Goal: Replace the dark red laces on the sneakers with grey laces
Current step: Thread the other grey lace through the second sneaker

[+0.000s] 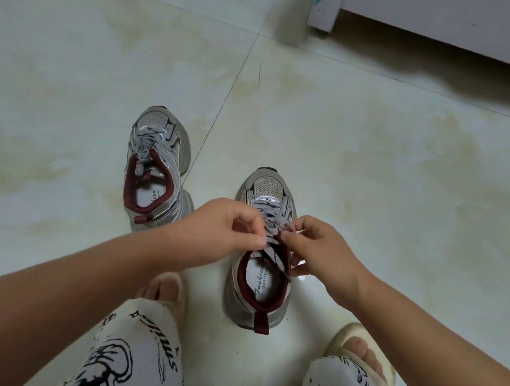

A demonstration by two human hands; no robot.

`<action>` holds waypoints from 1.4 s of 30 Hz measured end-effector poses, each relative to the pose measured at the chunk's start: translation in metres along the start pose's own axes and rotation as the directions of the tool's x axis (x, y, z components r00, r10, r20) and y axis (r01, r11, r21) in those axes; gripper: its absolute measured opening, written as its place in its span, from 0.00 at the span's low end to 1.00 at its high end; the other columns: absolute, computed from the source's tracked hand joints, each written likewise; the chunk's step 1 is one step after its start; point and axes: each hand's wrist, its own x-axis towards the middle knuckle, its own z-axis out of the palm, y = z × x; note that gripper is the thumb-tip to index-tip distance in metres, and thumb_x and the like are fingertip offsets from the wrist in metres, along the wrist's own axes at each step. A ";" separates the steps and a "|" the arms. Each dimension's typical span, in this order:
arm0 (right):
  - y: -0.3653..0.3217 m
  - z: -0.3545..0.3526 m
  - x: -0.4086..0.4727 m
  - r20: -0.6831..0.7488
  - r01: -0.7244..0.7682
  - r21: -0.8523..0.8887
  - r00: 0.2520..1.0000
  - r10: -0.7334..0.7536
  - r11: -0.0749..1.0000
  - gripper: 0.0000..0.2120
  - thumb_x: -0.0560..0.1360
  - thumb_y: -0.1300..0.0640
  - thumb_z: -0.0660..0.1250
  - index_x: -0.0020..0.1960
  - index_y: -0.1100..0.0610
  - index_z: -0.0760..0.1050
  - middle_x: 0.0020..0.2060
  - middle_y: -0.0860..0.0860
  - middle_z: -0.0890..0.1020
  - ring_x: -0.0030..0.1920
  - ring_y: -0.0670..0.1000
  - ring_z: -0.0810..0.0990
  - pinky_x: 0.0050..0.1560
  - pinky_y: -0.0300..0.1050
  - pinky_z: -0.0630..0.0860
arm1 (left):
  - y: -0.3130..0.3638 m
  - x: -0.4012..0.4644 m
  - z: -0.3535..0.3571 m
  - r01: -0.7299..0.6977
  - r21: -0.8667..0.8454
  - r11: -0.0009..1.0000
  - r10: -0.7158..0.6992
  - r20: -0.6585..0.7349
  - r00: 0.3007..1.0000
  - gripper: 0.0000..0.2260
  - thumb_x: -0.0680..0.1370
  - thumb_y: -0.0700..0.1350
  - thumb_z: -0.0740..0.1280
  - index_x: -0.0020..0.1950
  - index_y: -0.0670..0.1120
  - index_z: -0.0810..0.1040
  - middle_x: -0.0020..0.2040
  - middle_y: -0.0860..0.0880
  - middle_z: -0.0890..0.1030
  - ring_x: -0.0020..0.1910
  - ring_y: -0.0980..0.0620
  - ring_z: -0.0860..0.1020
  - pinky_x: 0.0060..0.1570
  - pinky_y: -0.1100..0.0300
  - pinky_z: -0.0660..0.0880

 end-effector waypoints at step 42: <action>0.003 0.025 -0.006 0.307 0.410 -0.910 0.759 -0.575 0.055 0.18 0.59 0.39 0.72 0.32 0.54 0.76 0.35 0.52 0.74 0.37 0.54 0.73 0.34 0.41 0.64 | -0.028 0.004 0.004 0.209 -0.135 0.969 -0.235 -0.212 0.949 0.11 0.79 0.38 0.58 0.39 0.46 0.73 0.40 0.45 0.77 0.37 0.55 0.75 0.34 0.67 0.75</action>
